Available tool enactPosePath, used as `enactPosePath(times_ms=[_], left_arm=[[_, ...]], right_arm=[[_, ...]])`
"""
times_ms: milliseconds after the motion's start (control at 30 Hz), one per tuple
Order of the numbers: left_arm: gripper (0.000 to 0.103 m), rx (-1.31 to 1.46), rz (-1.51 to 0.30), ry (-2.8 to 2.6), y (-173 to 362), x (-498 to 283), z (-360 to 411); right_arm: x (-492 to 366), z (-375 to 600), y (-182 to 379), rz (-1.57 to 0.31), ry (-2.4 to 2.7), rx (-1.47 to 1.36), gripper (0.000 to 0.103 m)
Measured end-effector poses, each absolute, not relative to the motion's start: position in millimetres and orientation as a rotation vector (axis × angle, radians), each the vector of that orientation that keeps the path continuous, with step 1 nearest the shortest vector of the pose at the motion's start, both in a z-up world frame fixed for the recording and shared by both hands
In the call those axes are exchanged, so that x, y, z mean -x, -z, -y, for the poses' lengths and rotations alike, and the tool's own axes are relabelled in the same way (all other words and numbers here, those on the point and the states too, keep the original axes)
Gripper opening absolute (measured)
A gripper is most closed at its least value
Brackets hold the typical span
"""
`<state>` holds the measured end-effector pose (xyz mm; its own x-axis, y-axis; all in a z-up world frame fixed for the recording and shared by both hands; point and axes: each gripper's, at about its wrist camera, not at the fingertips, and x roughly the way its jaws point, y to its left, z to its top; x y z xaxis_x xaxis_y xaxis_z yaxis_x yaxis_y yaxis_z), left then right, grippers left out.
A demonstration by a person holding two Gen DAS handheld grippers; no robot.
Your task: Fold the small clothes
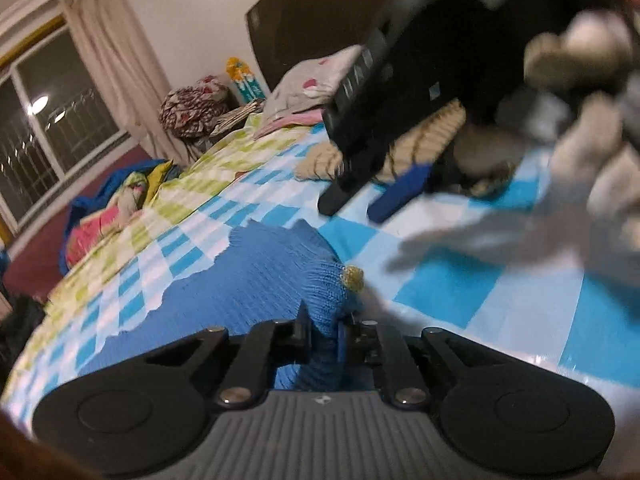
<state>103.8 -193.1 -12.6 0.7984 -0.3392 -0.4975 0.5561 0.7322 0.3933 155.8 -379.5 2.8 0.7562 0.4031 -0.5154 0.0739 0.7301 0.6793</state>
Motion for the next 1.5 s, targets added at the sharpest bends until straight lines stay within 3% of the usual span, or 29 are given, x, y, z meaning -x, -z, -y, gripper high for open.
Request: enactPosePath(times_ms=[200, 667, 800, 1300, 1333, 1400, 1500], left_arm=[[0.017, -0.424, -0.415, 0.543, -9.6, -103.4, 174.2], [0.017, -0.284, -0.396, 0.603, -23.3, -101.6, 146.4], [0.017, -0.260, -0.393, 0.613, -25.9, -103.6, 141.7], [0.017, -0.256, -0.409, 0.648, -19.7, -101.6, 147.5], [0.017, -0.253, -0.411, 0.649, -19.5, -101.1, 148.1], [0.017, -0.241, -0.410, 0.648, -21.4, -100.9, 145.3], [0.017, -0.198, -0.404, 0.638, -29.8, -101.3, 133.2]], right_arm=[[-181.9, 364.0, 8.1, -0.762, -0.263, -0.850, 0.043], [-194.1, 364.1, 21.1, -0.752, -0.140, -1.070, 0.046], [-186.7, 366.7, 20.0, -0.766, -0.138, -1.066, 0.058], [-209.6, 359.9, 32.8, -0.789, -0.149, -1.205, 0.059], [-213.7, 356.4, 28.6, -0.805, -0.128, -1.141, 0.056], [-222.5, 345.3, 18.0, -0.854, -0.093, -0.980, 0.026], [-226.0, 333.7, 4.6, -0.866, -0.074, -0.883, 0.019]])
